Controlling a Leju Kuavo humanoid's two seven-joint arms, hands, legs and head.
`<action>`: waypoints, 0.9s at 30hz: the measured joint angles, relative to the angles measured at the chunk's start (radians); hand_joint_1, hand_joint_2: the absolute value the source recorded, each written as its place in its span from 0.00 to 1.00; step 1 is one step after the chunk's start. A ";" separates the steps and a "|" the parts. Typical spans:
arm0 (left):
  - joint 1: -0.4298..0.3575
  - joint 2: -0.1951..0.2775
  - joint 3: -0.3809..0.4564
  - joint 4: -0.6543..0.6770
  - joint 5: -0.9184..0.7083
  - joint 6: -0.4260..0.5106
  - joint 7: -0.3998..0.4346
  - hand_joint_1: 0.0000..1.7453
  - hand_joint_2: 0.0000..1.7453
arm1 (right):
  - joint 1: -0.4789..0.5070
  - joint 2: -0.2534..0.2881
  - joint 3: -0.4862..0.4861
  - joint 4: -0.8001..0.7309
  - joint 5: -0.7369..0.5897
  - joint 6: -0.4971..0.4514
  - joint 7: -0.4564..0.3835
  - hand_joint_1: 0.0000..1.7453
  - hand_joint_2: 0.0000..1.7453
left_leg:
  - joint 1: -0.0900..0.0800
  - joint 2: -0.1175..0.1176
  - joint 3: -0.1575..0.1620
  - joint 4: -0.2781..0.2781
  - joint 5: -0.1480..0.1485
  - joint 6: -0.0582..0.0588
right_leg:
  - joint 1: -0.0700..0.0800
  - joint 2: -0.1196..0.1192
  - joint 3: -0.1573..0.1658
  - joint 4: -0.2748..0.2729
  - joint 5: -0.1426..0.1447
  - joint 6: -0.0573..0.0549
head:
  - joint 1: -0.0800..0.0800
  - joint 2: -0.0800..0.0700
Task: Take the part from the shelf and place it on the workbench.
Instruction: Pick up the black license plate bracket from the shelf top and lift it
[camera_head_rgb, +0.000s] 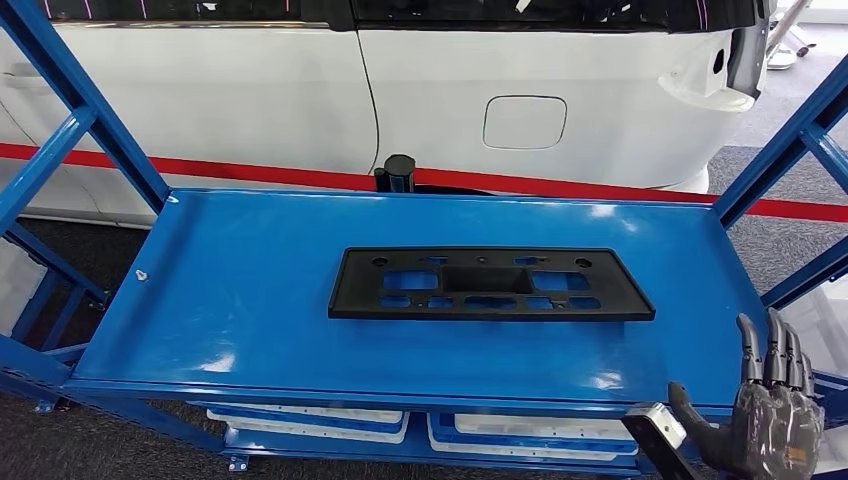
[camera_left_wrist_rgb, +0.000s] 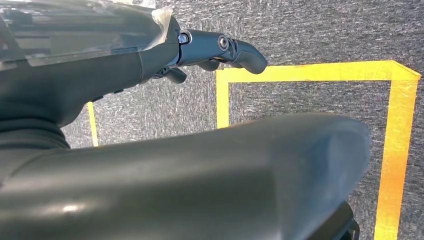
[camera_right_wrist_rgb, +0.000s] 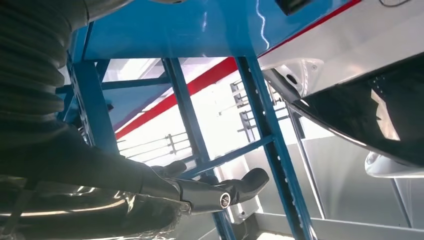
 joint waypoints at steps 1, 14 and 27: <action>0.000 0.000 0.000 0.000 -0.001 0.000 0.001 0.00 0.00 | -0.005 -0.008 0.007 0.006 0.011 0.010 0.006 0.00 1.00 | 0.000 0.000 0.000 0.000 0.000 0.000 | 0.000 0.000 0.000 0.000 0.000 0.000 | 0.000 0.000; -0.005 -0.005 0.000 -0.002 0.009 0.020 0.011 0.00 0.00 | -0.100 -0.123 0.166 0.125 0.058 0.046 0.058 0.00 1.00 | 0.000 0.000 -0.001 0.000 0.000 0.001 | 0.000 0.001 0.006 0.000 0.001 0.001 | 0.000 0.000; -0.007 -0.007 0.001 -0.010 0.009 0.023 0.013 0.00 0.00 | -0.213 -0.212 0.353 0.256 0.056 0.063 0.075 0.00 1.00 | 0.000 0.000 0.000 0.000 0.001 0.001 | 0.000 0.001 0.004 0.000 0.001 0.001 | 0.000 0.000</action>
